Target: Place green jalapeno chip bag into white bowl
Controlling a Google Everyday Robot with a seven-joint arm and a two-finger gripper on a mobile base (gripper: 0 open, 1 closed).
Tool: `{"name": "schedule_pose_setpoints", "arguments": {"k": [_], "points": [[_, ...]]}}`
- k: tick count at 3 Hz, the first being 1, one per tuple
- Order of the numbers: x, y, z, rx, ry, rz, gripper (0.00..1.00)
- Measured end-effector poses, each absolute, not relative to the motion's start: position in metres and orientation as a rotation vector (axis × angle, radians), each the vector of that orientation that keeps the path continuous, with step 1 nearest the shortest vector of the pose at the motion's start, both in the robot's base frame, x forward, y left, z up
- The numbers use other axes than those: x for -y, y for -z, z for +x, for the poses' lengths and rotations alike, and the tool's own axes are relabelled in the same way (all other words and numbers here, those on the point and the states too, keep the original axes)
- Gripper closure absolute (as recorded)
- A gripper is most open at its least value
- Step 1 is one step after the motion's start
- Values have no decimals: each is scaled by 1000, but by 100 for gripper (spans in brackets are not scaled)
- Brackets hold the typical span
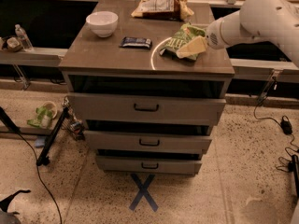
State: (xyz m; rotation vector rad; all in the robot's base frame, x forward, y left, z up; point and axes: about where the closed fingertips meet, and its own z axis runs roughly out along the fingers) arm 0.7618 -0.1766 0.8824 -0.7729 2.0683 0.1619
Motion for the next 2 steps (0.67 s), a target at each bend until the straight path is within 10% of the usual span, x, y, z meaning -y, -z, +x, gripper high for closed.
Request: {"name": "schedule_pose_setpoints", "arguments": {"k": [2], "points": [[146, -852, 778, -2109, -257, -737, 16]]}}
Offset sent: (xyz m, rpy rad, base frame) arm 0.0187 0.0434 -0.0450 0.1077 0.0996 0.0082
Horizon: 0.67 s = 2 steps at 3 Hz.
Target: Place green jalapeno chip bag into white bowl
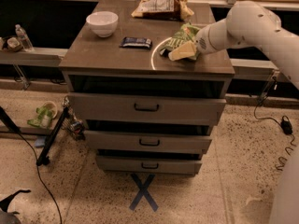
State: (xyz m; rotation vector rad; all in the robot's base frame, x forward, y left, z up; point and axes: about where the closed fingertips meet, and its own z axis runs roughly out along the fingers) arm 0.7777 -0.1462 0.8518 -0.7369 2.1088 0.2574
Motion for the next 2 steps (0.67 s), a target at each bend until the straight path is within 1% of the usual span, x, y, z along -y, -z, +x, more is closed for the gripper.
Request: {"name": "schedule_pose_setpoints", "arguments": {"k": [2], "points": [[127, -842, 784, -2104, -284, -788, 63]]}}
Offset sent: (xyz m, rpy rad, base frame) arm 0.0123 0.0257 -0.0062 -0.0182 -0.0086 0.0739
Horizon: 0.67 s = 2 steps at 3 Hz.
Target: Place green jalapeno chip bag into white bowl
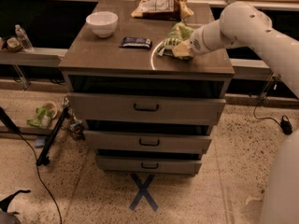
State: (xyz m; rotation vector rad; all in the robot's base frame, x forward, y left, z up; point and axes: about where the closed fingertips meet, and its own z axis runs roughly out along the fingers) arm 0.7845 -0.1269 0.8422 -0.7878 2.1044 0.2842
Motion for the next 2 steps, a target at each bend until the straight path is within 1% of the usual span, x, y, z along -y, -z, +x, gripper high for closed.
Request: {"name": "schedule_pose_setpoints", "arguments": {"k": [1, 2], "points": [[122, -853, 797, -2054, -243, -806, 86], [110, -876, 812, -1976, -217, -823, 100]]}}
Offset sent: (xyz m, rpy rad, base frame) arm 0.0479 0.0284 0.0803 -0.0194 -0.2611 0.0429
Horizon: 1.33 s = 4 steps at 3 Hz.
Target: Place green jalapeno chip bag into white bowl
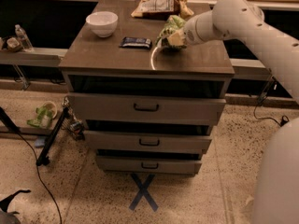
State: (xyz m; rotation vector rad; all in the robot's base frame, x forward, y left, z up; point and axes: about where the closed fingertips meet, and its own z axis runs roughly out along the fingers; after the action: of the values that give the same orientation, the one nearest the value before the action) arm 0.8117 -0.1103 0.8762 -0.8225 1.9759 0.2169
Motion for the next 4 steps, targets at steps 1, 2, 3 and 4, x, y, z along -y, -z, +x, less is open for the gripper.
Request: {"name": "schedule_pose_setpoints", "arguments": {"k": [1, 2, 3, 4], "points": [[94, -911, 825, -1887, -221, -827, 100], [56, -947, 838, -1796, -279, -772, 100], [22, -962, 851, -1754, -375, -711, 100], [22, -962, 851, -1754, -375, -711, 100]]}}
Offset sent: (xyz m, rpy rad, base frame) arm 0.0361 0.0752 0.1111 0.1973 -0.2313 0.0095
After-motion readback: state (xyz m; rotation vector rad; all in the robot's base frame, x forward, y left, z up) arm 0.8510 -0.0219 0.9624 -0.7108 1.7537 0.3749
